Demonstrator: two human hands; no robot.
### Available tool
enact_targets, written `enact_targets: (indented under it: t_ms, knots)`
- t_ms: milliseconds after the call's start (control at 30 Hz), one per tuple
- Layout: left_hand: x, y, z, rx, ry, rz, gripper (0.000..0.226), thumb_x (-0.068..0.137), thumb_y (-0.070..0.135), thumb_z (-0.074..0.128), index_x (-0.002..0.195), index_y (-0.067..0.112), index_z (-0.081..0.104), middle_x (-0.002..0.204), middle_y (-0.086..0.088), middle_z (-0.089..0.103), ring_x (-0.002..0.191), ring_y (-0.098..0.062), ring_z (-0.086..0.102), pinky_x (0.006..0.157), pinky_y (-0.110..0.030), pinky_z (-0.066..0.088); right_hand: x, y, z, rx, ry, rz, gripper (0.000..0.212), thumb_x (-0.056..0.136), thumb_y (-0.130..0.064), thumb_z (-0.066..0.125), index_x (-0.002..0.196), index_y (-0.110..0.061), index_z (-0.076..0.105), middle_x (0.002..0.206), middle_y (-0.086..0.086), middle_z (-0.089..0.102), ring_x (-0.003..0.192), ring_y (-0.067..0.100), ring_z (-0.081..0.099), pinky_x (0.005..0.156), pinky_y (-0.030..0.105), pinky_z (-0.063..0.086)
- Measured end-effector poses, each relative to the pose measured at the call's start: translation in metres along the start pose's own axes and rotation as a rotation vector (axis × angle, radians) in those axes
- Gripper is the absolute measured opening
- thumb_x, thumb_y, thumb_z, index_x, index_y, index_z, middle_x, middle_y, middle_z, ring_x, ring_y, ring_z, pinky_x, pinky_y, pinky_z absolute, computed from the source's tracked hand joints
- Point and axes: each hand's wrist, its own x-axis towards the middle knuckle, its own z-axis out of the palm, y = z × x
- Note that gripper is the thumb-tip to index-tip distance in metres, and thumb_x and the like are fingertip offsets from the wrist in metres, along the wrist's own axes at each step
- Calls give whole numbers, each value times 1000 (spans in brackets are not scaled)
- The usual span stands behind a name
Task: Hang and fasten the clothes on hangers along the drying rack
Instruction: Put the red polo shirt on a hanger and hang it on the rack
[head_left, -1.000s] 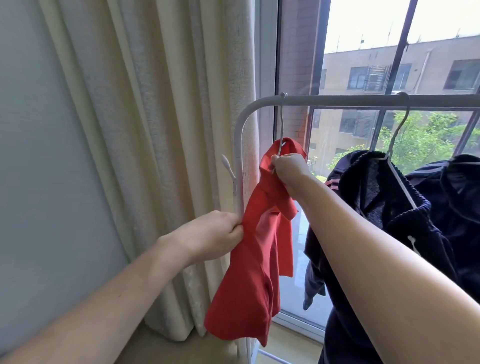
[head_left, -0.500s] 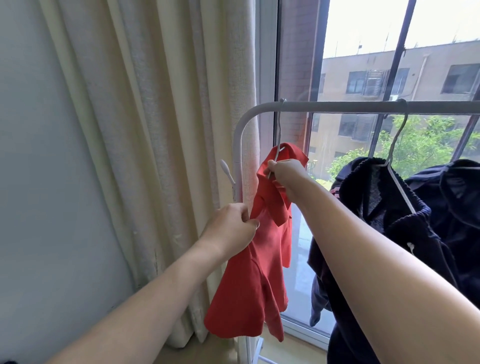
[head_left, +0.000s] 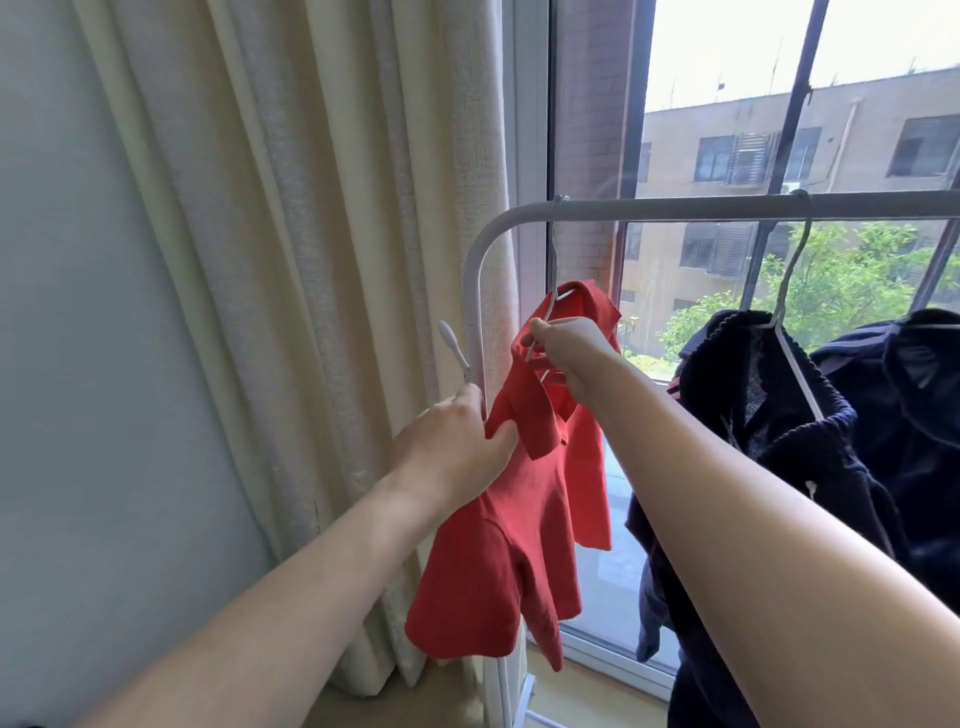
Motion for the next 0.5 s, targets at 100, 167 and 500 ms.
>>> enact_targets:
  t_ms: [100,167,500]
  knots:
    - [4,4,3,1,-37,-30,29,96,43,46,76,24,54,78,0,60,80,-30,57,68,-34,42,0,1,-2,-7,17,-44,35,98,-17,52,66,-9,63,80,13,66,58,20,58,47,22,43]
    - [6,4,6,-15,-28,-48,29,96,38,47,72,22,53,74,0,57,79,-32,56,67,-34,41,1,2,-1,-32,43,-71,35,97,-20,54,67,-7,67,78,15,68,66,26,63,60,30,55]
    - [5,3,2,9,47,14,30,89,40,51,68,19,57,68,0,61,70,-28,58,61,-32,44,-6,5,4,-240,132,-216,38,94,-24,43,64,-12,61,69,6,66,71,27,66,77,42,57]
